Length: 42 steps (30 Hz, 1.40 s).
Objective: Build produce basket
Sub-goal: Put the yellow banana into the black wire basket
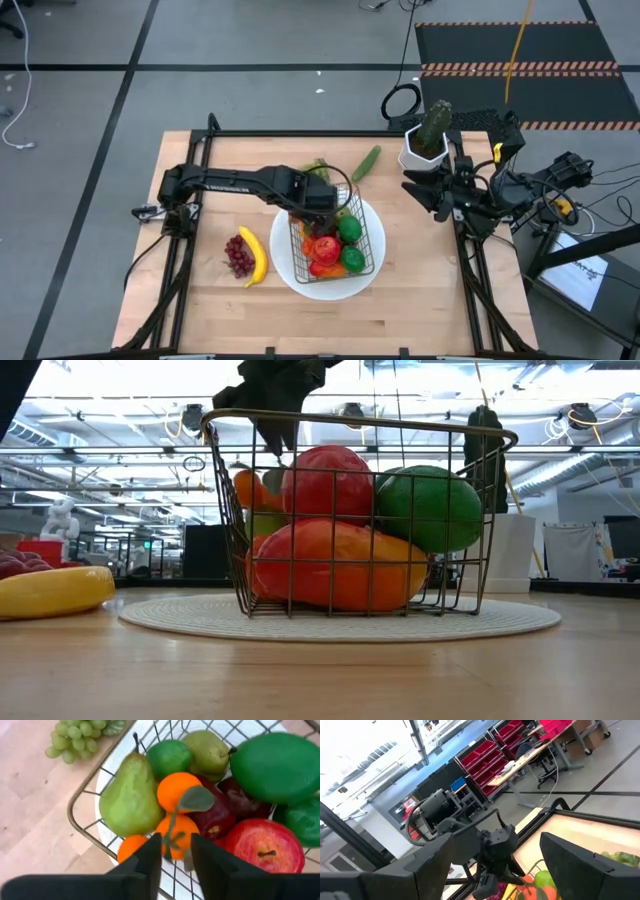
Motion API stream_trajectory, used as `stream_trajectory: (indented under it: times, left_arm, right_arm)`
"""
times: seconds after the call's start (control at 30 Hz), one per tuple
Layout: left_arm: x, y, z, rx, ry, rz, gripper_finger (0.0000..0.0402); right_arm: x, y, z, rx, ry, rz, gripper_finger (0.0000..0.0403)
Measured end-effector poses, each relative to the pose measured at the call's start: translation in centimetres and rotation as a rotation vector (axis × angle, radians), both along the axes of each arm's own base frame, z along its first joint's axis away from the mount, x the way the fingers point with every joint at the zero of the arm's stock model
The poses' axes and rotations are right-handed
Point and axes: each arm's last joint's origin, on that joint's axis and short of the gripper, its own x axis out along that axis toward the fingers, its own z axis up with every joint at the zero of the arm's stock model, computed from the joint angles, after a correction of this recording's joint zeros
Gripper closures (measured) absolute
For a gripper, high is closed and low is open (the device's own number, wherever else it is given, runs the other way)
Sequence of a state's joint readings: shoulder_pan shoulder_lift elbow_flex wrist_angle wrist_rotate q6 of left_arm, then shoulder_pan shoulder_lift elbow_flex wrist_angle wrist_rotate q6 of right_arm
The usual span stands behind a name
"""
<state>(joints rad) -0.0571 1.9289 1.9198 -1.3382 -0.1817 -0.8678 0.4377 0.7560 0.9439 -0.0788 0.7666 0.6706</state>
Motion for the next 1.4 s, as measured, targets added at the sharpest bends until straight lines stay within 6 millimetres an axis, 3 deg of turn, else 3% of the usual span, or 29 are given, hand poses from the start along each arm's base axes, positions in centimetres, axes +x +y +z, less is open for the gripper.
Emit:
stream_trajectory:
  times: [0.27,0.37,0.6,0.83,1.0,1.13,1.4]
  left_arm:
    - [-0.4,-0.1,0.5,-0.041,0.000,-0.033,0.0186]
    - [-1.5,-0.2,2.0,-0.062,-0.035,-0.044,0.0163]
    - [-5.8,0.1,6.9,0.053,-0.163,0.053,0.0158]
    - [-9.2,1.5,8.4,0.095,-0.083,0.153,0.0191]
    - [-9.2,1.4,7.6,0.045,-0.055,0.197,0.0217]
    - [-9.2,0.9,5.3,-0.090,0.039,0.234,0.0235]
    - [-9.7,-2.5,1.1,-0.263,0.239,0.269,0.0247]
  right_arm:
    - [0.6,0.3,0.1,0.081,-0.043,0.008,0.0113]
    - [1.3,0.7,0.0,0.061,-0.042,0.009,0.0113]
    - [3.1,1.4,-0.8,0.021,0.000,-0.002,0.0113]
    - [4.3,0.9,-1.6,-0.029,0.054,-0.044,0.0113]
    - [4.4,-0.9,-1.5,-0.054,0.067,-0.115,0.0113]
    - [3.8,-2.6,-1.2,-0.052,0.070,-0.084,0.0113]
    - [2.1,-4.7,-2.0,-0.093,0.211,0.034,0.0113]
